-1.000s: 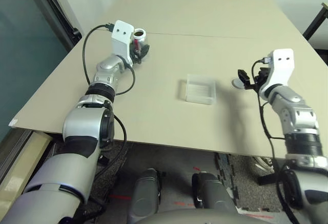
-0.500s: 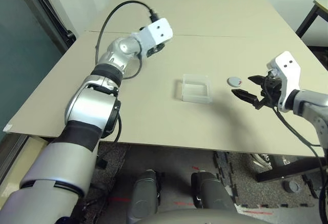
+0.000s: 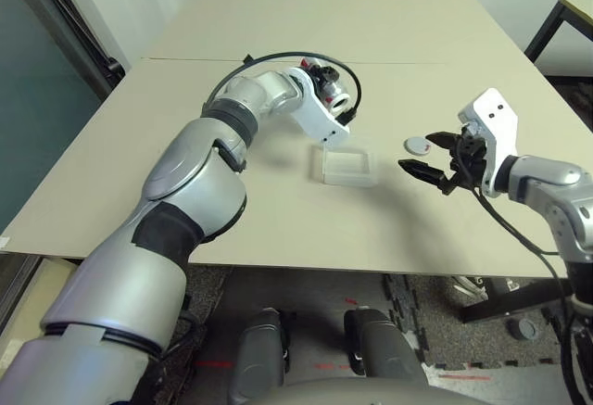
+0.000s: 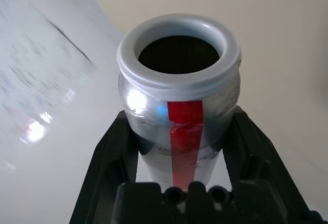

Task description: Pour the medicine from the bottle into the box.

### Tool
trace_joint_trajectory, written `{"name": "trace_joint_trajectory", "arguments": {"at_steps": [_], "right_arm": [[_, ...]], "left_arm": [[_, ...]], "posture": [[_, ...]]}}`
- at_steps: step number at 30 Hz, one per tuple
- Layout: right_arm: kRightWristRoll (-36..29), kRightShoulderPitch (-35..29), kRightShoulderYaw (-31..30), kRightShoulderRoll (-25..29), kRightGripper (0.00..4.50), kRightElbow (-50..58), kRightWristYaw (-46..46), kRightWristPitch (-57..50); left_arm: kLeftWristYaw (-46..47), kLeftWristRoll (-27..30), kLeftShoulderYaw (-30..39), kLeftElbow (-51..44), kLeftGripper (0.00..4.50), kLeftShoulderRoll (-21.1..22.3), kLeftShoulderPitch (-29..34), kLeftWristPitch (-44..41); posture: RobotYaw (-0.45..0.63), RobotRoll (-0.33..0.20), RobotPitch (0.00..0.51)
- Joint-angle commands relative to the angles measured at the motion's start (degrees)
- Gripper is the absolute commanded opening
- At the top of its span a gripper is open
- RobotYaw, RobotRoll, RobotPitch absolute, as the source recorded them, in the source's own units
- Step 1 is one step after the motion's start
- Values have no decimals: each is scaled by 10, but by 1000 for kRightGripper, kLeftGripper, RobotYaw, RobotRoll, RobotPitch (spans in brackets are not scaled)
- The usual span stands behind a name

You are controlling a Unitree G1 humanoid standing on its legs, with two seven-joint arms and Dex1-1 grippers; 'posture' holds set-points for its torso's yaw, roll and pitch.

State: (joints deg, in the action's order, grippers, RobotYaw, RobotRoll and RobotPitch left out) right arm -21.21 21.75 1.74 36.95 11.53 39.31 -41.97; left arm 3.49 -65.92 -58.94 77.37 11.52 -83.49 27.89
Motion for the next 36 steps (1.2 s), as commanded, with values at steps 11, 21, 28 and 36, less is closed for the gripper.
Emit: {"name": "trace_joint_trajectory", "arguments": {"at_steps": [11, 21, 28, 36], "right_arm": [[0, -9, -4, -9, 4500, 13, -15, -5], [3, -2, -10, -9, 4500, 6, -13, -5], [3, 2, -17, -14, 4500, 2, -14, -6], [4, 4, -18, -18, 4500, -1, -15, -5]], "left_arm": [[53, -43, -39, 13, 2481, -31, 17, -28], [105, -87, -81, 10, 2481, -10, 21, -55], [157, -132, -121, 8, 2481, -9, -3, -74], [182, -143, -131, 6, 2481, -19, 0, -75]], "posture": [[-192, 0, 72], [-165, 0, 71], [-149, 0, 68], [-151, 0, 68]]}}
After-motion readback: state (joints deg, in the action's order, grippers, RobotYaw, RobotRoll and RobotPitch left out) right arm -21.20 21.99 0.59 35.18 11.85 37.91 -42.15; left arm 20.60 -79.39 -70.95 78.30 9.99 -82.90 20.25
